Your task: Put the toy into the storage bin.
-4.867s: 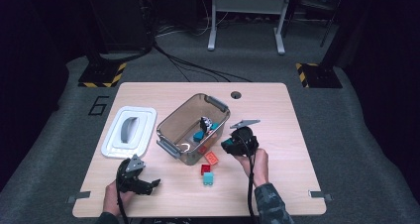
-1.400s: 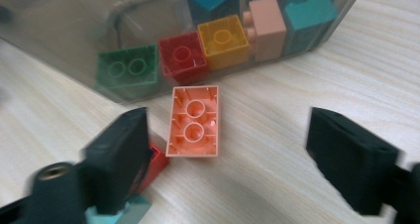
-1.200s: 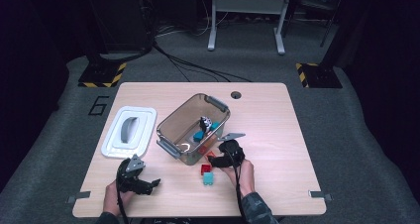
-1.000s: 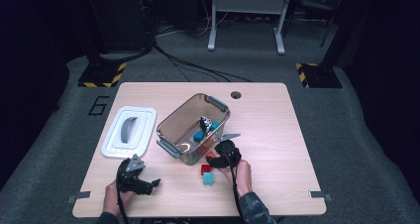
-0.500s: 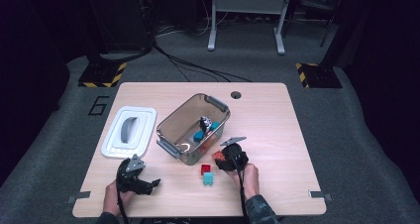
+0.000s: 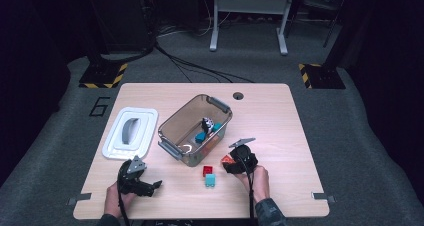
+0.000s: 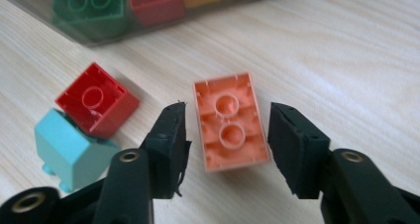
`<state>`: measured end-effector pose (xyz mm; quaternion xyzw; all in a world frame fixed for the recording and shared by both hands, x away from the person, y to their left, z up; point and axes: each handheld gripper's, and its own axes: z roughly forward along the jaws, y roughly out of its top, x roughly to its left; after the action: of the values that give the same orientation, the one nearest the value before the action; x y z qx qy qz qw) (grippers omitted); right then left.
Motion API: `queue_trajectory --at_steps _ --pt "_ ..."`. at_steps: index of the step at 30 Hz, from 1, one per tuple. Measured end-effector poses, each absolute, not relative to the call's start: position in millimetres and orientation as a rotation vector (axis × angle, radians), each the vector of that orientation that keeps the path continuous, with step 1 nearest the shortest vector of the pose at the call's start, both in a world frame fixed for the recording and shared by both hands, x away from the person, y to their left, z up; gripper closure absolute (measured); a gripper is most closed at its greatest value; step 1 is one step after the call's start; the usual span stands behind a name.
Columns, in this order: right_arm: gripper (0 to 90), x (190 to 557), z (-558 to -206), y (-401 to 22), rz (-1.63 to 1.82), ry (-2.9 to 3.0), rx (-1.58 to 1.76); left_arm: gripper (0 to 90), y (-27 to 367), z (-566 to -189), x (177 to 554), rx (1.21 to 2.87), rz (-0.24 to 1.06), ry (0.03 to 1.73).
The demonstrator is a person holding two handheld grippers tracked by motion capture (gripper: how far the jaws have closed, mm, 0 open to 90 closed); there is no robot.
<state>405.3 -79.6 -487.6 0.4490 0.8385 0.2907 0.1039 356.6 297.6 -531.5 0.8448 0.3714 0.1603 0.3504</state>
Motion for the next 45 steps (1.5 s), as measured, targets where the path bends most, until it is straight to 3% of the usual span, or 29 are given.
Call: queue_trajectory --at_steps 4,13,45 --pt "47.4 412.0 -485.4 -70.1 0.829 2.483 1.301 0.4 297.7 -531.4 356.6 2.189 0.417 0.961" --pt "58.4 417.1 -489.1 -64.9 0.779 2.505 1.3 0.4 297.8 -531.4 356.7 2.19 0.419 0.96" --pt "59.0 422.0 -417.3 -85.4 1.012 2.346 1.281 0.4 297.8 -531.3 356.7 2.19 0.417 0.96"
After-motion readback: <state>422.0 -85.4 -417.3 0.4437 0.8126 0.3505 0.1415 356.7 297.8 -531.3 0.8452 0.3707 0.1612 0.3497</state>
